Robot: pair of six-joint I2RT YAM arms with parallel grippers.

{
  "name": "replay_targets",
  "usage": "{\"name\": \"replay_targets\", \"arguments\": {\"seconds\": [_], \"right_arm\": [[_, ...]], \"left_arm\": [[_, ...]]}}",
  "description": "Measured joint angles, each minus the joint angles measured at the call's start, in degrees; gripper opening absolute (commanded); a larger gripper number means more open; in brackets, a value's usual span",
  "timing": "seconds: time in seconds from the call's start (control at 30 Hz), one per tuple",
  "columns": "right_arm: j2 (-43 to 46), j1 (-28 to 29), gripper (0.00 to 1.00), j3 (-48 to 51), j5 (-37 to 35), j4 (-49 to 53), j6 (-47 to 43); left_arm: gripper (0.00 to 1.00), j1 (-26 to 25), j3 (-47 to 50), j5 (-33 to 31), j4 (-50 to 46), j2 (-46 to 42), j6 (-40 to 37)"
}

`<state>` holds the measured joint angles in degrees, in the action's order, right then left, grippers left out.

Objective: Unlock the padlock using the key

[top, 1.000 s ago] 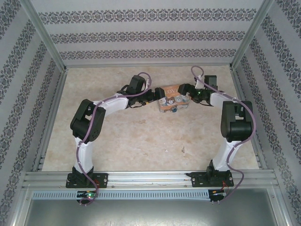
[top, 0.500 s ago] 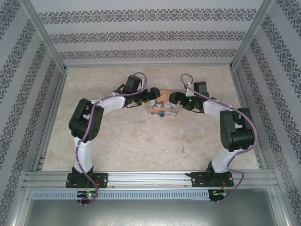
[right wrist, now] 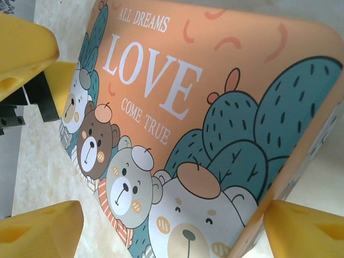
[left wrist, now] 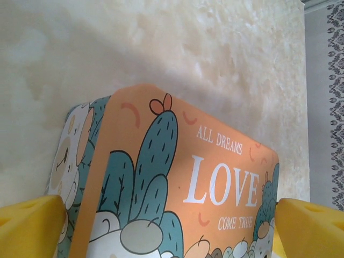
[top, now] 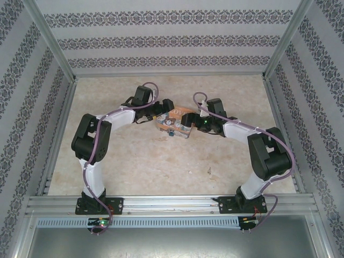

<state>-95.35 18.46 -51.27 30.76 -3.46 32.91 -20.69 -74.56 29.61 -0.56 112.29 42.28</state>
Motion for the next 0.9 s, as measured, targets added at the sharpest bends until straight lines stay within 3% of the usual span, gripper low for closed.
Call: {"name": "replay_targets", "arguments": {"seconds": [0.2, 0.43, 0.63, 0.9], "right_arm": [[5.16, 0.04, 0.97, 0.46, -5.97, 1.73, 0.15], [14.36, -0.48, 0.95, 0.46, -15.26, 11.78, -1.95], [22.6, -0.72, 0.85, 0.44, -20.72, 27.15, -2.54], [32.0, 0.72, 0.7, 5.77, -21.33, 41.46, 2.93]], "left_arm": [[0.99, 1.01, 2.47, 0.07, -1.22, -3.1, -0.52], [0.99, 5.55, 6.4, -1.25, -2.43, -11.56, -2.8], [0.99, 6.29, 14.53, -4.31, -2.86, -23.78, -5.42], [0.99, 6.29, 28.76, -7.65, -1.53, -35.85, -5.01]]}}
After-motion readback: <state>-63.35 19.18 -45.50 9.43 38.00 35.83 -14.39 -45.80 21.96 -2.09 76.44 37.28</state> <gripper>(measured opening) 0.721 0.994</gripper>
